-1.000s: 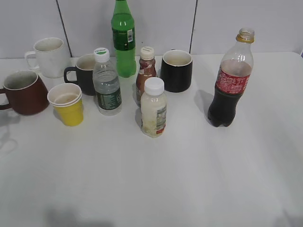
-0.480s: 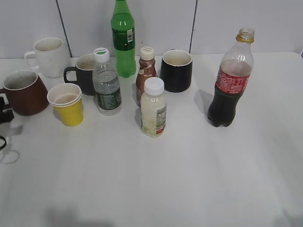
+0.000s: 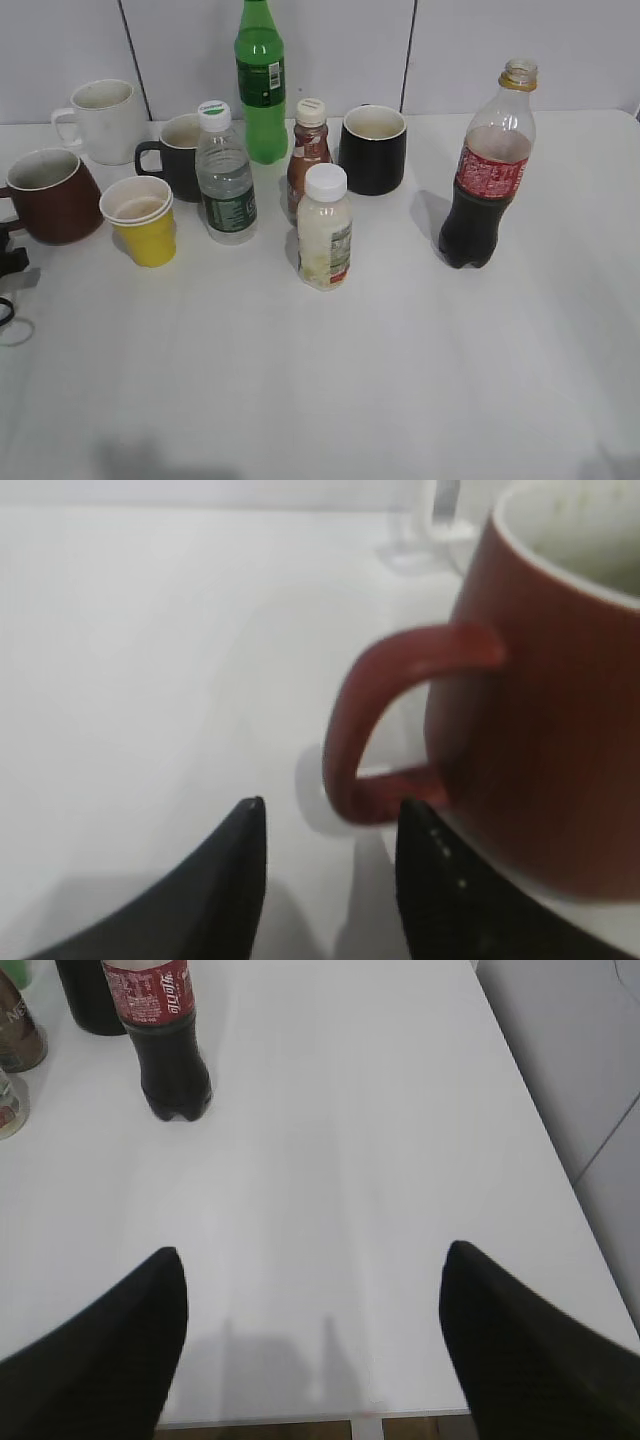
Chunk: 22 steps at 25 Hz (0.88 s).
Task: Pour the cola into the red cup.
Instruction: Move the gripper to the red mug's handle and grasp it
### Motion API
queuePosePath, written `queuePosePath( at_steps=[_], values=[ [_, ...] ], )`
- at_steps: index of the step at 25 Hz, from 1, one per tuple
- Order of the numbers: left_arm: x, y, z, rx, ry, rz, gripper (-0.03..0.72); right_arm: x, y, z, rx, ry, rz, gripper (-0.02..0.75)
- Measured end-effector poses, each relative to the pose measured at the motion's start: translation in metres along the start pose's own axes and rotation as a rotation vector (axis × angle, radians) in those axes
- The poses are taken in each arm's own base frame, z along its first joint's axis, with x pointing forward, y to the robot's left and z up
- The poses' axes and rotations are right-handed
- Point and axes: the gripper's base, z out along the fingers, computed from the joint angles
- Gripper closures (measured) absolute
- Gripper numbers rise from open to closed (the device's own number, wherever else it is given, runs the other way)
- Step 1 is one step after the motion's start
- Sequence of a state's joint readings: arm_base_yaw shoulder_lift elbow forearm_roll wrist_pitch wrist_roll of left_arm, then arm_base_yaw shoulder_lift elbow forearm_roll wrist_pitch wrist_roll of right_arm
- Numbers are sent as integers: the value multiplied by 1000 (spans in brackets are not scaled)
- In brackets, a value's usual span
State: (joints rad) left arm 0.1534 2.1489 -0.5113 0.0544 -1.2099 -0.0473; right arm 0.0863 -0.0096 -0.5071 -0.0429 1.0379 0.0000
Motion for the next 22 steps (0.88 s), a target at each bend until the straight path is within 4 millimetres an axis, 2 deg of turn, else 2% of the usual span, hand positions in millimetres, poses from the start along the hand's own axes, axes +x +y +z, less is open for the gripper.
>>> queuePosePath(
  at_steps=[7, 13, 18, 22],
  values=[
    [-8, -1, 9, 28, -40, 13, 367, 0, 0, 0, -1, 0, 0, 148],
    [-7, 0, 23, 28, -63, 13, 373, 0, 0, 0, -1, 0, 0, 148],
    [-8, 0, 33, 32, -85, 16, 416, 0, 0, 0, -1, 2, 0, 148],
    [-13, -1, 39, 46, -101, 24, 501, 0, 0, 0, -1, 2, 0, 148]
  ],
)
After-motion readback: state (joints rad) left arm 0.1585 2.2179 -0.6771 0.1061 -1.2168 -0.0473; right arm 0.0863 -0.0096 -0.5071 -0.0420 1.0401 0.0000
